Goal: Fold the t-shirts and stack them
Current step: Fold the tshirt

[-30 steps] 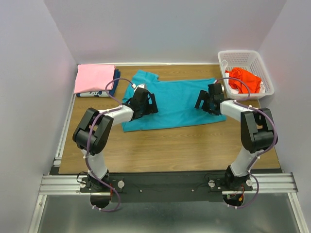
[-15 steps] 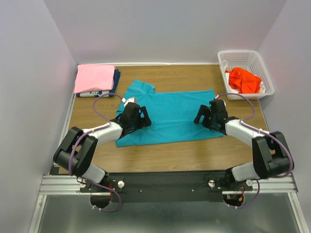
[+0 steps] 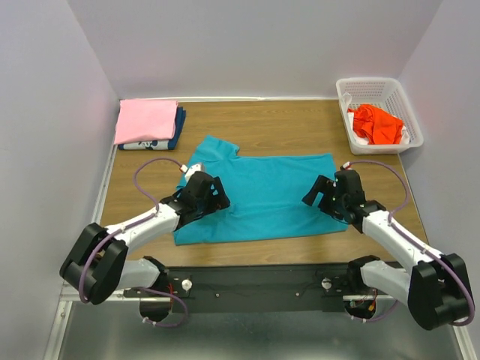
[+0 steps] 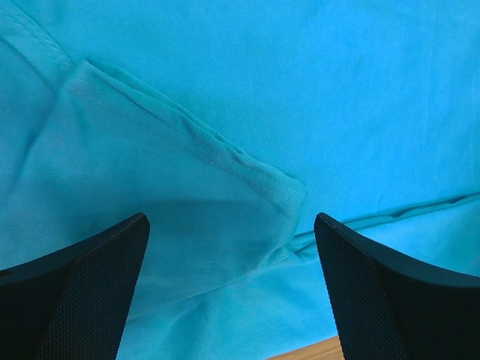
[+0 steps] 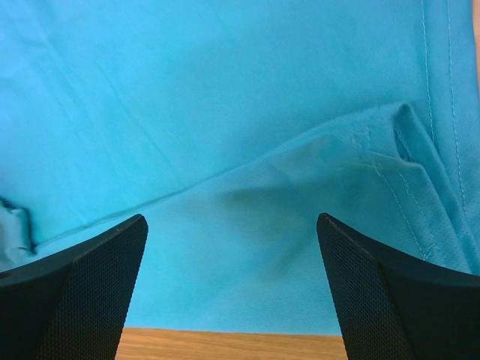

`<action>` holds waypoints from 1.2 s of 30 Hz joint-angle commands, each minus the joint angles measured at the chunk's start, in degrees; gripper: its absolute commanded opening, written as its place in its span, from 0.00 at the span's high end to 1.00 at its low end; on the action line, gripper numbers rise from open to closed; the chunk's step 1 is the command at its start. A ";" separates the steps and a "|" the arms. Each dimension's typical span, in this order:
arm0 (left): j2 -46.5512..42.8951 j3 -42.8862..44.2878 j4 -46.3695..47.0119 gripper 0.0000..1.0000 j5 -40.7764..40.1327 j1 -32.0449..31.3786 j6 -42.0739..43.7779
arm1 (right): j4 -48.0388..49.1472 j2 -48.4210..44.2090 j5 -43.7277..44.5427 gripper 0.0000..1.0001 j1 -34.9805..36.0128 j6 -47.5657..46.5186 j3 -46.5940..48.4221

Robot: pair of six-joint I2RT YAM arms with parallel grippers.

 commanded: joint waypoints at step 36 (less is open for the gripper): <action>64.23 83.57 -24.59 0.31 -7.80 18.04 26.64 | -1.89 12.15 14.40 0.00 0.12 -3.22 17.58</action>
